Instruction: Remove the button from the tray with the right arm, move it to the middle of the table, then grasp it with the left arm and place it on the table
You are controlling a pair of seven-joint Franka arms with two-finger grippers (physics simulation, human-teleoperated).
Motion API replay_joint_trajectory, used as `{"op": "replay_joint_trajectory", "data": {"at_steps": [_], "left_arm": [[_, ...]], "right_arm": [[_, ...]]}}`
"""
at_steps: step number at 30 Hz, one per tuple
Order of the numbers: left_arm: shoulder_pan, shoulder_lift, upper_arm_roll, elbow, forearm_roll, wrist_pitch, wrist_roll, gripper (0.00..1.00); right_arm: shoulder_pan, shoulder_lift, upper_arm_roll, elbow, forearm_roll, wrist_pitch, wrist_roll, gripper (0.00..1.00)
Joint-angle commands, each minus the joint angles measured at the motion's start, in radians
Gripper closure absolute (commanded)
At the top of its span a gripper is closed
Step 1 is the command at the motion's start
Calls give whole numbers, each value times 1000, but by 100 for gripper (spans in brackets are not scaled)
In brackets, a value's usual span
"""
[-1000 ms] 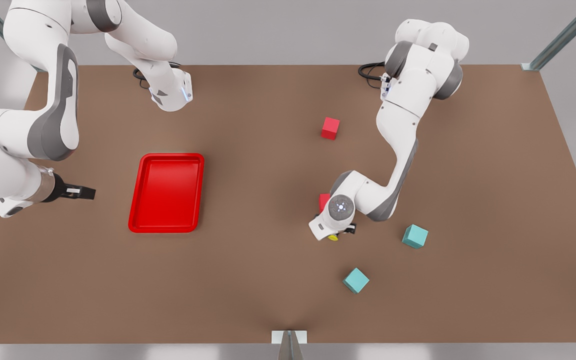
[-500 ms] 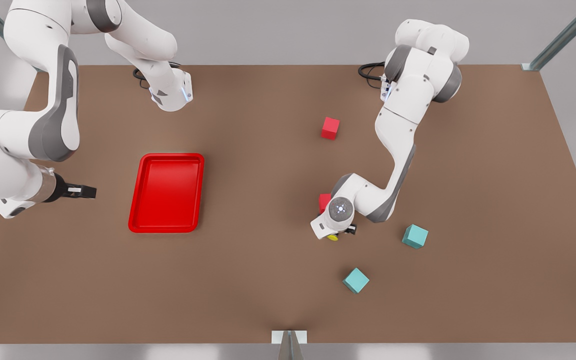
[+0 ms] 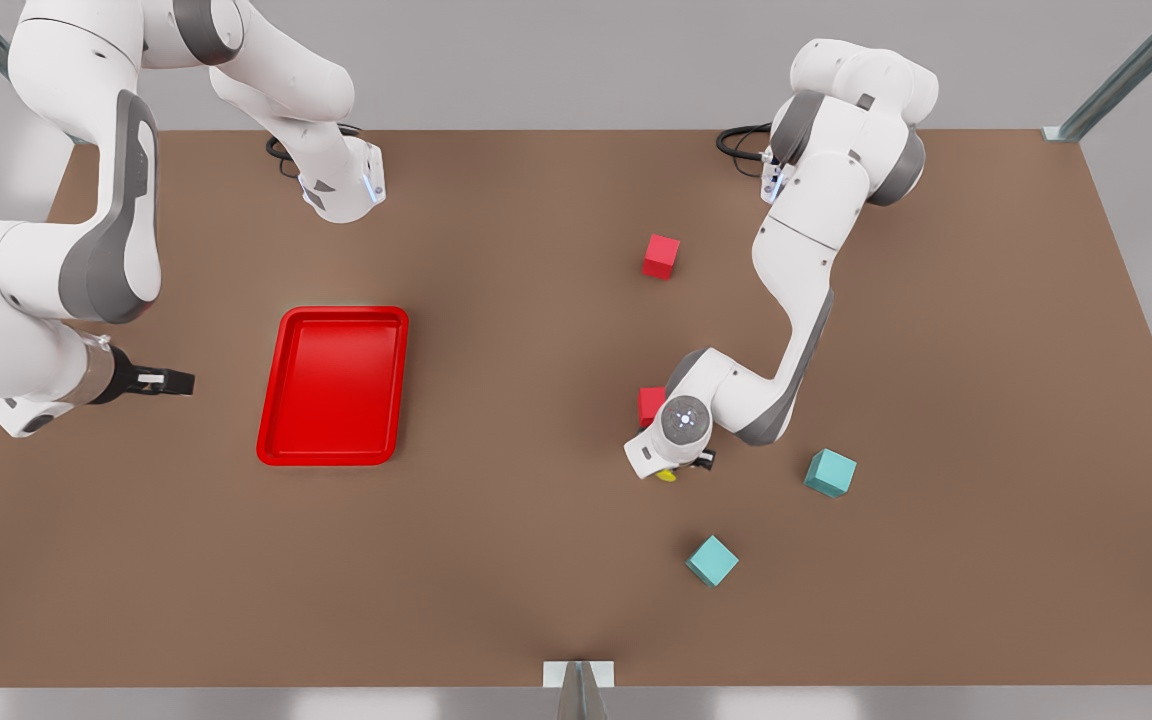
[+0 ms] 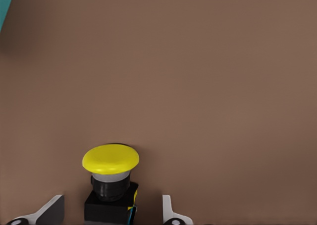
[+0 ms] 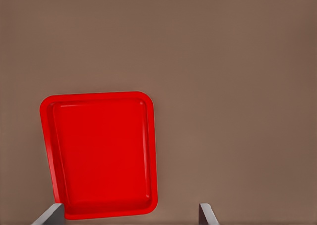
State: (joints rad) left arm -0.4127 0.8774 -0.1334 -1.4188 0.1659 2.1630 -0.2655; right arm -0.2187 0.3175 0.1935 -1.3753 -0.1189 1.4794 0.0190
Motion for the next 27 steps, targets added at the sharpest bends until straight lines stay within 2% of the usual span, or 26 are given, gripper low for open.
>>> {"op": "replay_joint_trajectory", "data": {"at_steps": [1,2,4,9,12,14,16,21,27], "left_arm": [[0,-2,0,-2,1,0,0,3],[0,-2,0,-2,1,0,-1,4],[0,-3,0,0,0,-6,-3,25],[2,-6,0,1,-6,-14,-12,62],[12,-14,0,18,-8,-49,-8,64],[17,-17,-5,116,-11,-227,-6,64],[18,-37,-2,127,-32,-253,-9,64],[38,-61,1,225,-34,-374,-58,65],[106,-199,-2,179,-77,-445,-380,65]], "right_arm": [[1,-6,0,-5,-8,33,-10,0],[-5,-15,0,-14,-10,61,-8,0],[-11,-26,0,-24,-11,81,-8,0],[-13,-87,1,-27,-13,148,-8,0],[-25,-107,1,-13,-11,171,-7,0],[-18,-98,1,-13,2,225,2,0],[-14,-110,7,-10,-10,160,-5,0],[-18,-94,41,-4,2,168,-11,0],[-13,-66,46,13,5,176,-10,0]]}}
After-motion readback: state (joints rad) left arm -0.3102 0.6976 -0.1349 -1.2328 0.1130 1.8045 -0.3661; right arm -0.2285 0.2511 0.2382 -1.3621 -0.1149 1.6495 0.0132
